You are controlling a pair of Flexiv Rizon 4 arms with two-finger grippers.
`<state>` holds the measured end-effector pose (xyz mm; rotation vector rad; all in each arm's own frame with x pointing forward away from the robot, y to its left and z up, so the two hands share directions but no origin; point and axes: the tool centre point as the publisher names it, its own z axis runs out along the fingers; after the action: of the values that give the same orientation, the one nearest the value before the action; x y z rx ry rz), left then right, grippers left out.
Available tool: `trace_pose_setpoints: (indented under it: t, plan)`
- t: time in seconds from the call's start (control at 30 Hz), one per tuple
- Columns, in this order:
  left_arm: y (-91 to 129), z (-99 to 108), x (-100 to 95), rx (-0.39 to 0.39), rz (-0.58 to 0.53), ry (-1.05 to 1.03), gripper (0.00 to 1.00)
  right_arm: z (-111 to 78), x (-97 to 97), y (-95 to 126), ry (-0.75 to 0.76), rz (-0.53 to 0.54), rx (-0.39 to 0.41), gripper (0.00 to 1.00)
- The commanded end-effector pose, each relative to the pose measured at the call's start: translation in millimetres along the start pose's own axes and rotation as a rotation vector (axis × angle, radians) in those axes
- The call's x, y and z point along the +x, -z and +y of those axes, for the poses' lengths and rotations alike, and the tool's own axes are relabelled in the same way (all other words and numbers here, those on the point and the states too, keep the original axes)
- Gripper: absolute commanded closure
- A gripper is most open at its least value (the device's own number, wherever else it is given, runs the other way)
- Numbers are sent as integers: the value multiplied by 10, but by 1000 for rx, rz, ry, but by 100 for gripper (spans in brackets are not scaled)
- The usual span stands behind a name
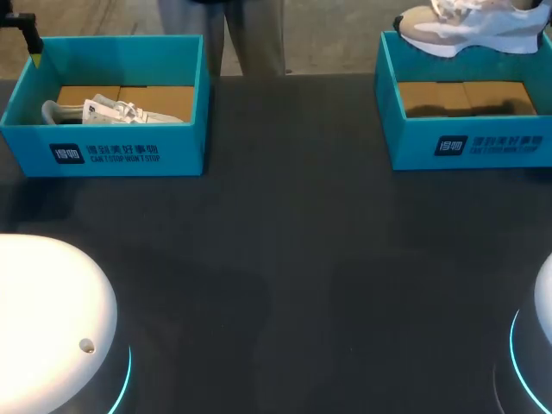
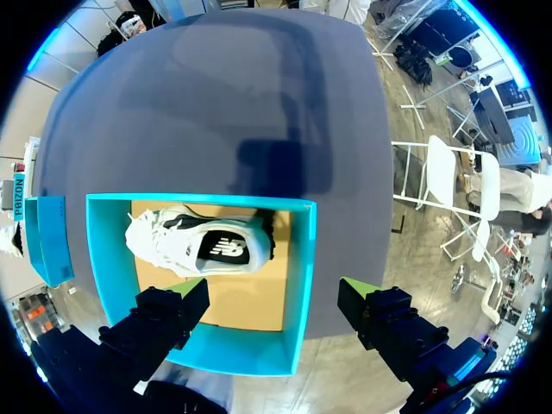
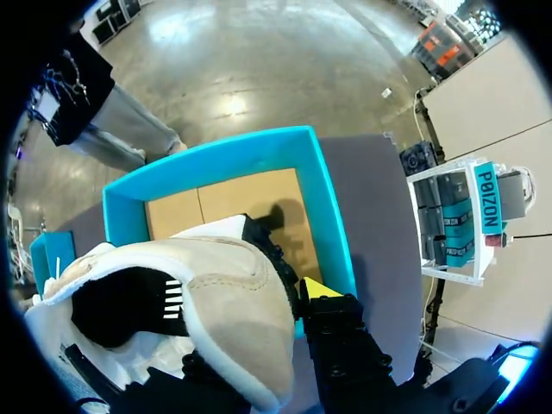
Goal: Take the shoe out of the shoebox, open the shoe tongue, remove and reinsert the insole, then place the shoe into the shoebox
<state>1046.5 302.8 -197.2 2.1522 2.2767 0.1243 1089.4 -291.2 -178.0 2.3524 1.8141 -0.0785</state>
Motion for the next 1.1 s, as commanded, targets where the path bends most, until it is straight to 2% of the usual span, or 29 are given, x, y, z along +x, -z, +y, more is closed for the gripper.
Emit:
trace_pose_setpoints:
  t: [0.03,0.9,1.1]
  plan:
    - [3,-8,0,-2,2,-1,0,-38,-8,6,-1,4,-34,100]
    - [3,-8,0,-2,2,-1,0,-38,-8,6,-1,4,-34,100]
    - [3,-8,0,-2,2,-1,0,-204,99,78,-19,-21,-44,100]
